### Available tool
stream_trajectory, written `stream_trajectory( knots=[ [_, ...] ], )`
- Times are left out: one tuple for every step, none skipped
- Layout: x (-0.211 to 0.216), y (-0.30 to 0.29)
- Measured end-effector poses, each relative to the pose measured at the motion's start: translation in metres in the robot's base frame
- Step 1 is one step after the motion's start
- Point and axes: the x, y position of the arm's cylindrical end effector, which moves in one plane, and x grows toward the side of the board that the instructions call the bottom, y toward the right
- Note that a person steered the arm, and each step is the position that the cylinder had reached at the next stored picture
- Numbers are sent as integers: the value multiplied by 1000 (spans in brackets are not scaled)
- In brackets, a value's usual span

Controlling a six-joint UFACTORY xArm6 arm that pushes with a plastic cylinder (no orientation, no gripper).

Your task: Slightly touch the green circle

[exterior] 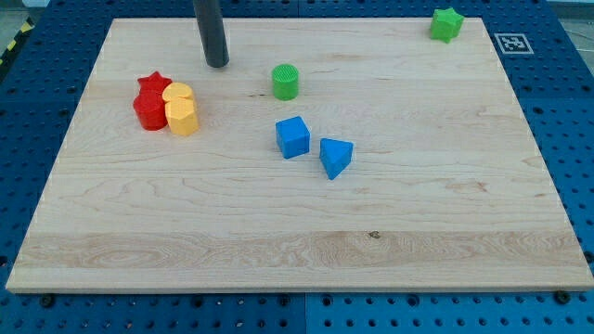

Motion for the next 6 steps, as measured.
stream_trajectory(
  knots=[
    [13, 8],
    [20, 19],
    [26, 25],
    [46, 49],
    [47, 64],
    [47, 90]
  ],
)
